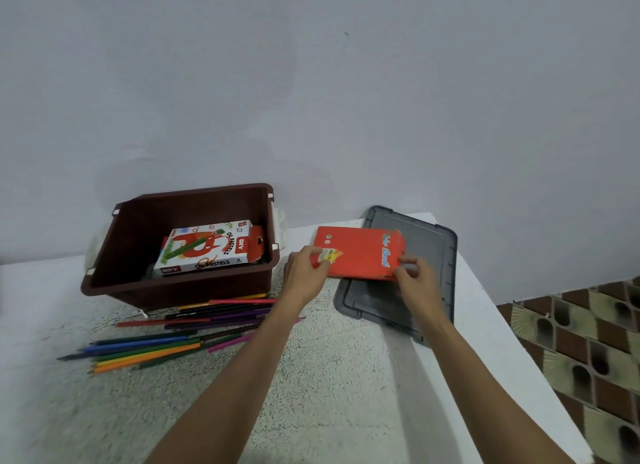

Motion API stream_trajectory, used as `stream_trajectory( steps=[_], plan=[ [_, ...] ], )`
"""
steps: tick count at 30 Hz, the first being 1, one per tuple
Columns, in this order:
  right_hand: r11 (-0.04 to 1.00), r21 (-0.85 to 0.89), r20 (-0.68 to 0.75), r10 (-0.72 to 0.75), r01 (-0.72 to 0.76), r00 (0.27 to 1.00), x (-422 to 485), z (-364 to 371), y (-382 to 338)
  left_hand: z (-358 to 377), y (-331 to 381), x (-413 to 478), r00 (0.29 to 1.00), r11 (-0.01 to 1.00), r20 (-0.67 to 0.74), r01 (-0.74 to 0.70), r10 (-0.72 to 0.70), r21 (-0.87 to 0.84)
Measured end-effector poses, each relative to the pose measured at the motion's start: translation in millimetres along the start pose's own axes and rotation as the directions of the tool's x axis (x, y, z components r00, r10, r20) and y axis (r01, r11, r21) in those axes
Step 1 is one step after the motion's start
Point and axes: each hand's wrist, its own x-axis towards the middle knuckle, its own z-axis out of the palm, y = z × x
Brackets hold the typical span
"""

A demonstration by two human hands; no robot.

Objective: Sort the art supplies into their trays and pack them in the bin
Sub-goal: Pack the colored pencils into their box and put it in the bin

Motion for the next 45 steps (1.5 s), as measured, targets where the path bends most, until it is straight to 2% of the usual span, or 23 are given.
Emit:
stream_trajectory(
  steps=[4,7,11,14,19,29,37,40,45],
  plan=[
    [0.994,0.109,-0.088,0.015,-0.005,0.996,-12.1,-11.1,-8.7,-4.3,-4.5,-20.8,0.997,0.975,0.014,0.078,-0.077,-0.208],
    [0.984,0.18,-0.118,0.023,-0.001,0.993,-22.7,-18.2,-16.3,-8.5,-6.2,-36.0,0.989,0.914,0.018,0.143,-0.147,-0.381],
    [0.975,0.22,-0.108,0.04,-0.015,0.993,-36.8,-22.3,-15.7,-20.7,-13.3,-57.8,0.983,0.865,0.072,0.183,-0.168,-0.467],
    [0.978,0.207,-0.055,0.052,-0.04,0.997,-57.1,-14.5,-14.0,-43.5,-27.6,-79.4,0.984,0.871,0.11,0.175,-0.14,-0.459],
    [0.97,0.235,0.032,0.055,-0.061,0.998,-91.2,9.5,-9.8,-79.7,-61.7,-111.7,0.987,0.909,0.075,0.157,-0.139,-0.385],
    [0.978,0.208,0.223,-0.03,-0.018,0.974,-171.9,83.3,-14.3,-160.3,-131.0,-170.2,0.957,0.879,-0.122,0.186,-0.263,-0.439],
    [0.985,0.16,0.306,-0.115,0.068,0.945,-211.9,119.4,-13.9,-205.0,-161.5,-200.6,0.944,0.886,-0.246,0.09,-0.222,-0.456],
    [0.982,0.148,0.296,-0.158,0.118,0.942,-219.8,131.5,-12.3,-219.7,-173.8,-210.1,0.956,0.862,-0.234,0.035,-0.176,-0.505],
    [0.984,0.138,0.275,-0.144,0.11,0.95,-228.0,140.2,-7.7,-233.3,-191.2,-217.9,0.969,0.808,-0.149,0.074,-0.197,-0.585]
  ],
)
